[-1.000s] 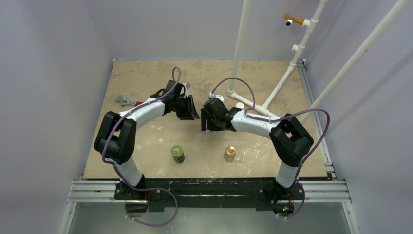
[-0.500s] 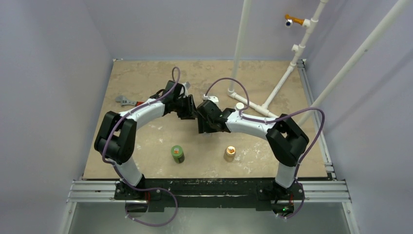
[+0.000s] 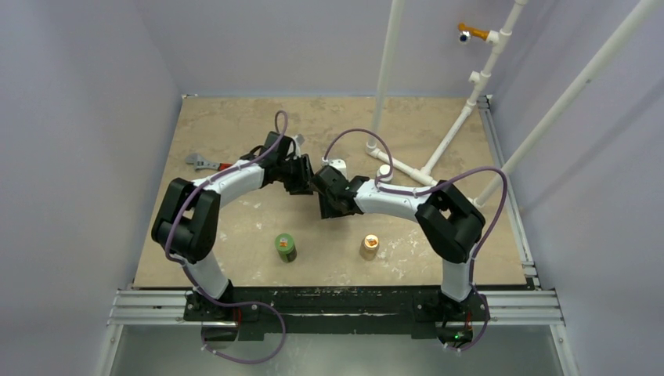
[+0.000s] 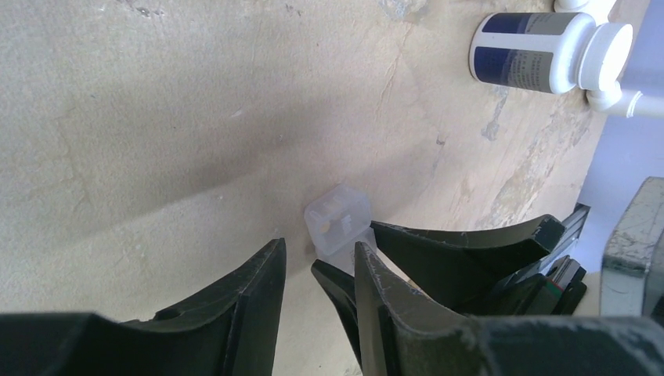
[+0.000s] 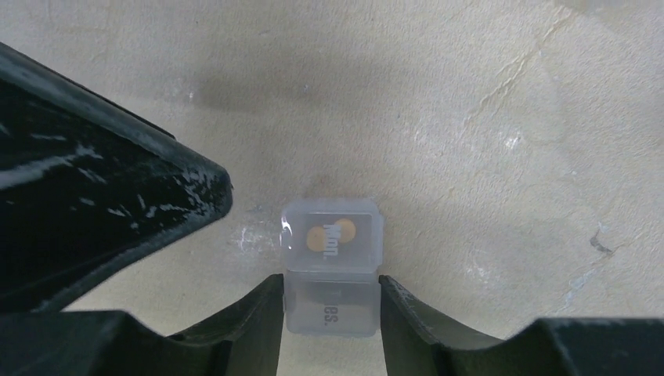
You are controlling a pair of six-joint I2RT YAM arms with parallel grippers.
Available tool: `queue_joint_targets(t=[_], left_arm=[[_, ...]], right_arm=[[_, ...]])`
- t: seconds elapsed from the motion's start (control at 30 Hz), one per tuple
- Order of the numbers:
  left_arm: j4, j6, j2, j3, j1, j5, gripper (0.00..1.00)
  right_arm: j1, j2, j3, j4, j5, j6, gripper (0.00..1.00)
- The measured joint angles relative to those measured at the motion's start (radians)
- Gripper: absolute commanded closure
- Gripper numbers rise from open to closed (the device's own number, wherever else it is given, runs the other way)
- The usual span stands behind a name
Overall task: Sort the pills into containers
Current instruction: Open the pill container at the center of the board.
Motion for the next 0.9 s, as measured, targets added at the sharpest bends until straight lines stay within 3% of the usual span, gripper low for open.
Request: queue_joint_targets(t=[0.13, 0.23, 0.9], left_arm=[[0.025, -0.007, 0.009, -0.013, 0.0, 0.035, 0.63], [0.053, -0.023, 0.014, -0.04, 0.0, 0.067, 0.6], [0.217, -0.131, 0.027, -0.121, 0.0, 0.216, 0.57]], right_arm=[[0.0, 0.0, 0.006, -0.002, 0.008, -0.001, 0.74], [0.0, 0.0, 0.006, 0.0, 0.003, 0.001, 0.77], [-0.085, -0.18, -0.175, 0.203, -0.135, 0.027, 0.79]])
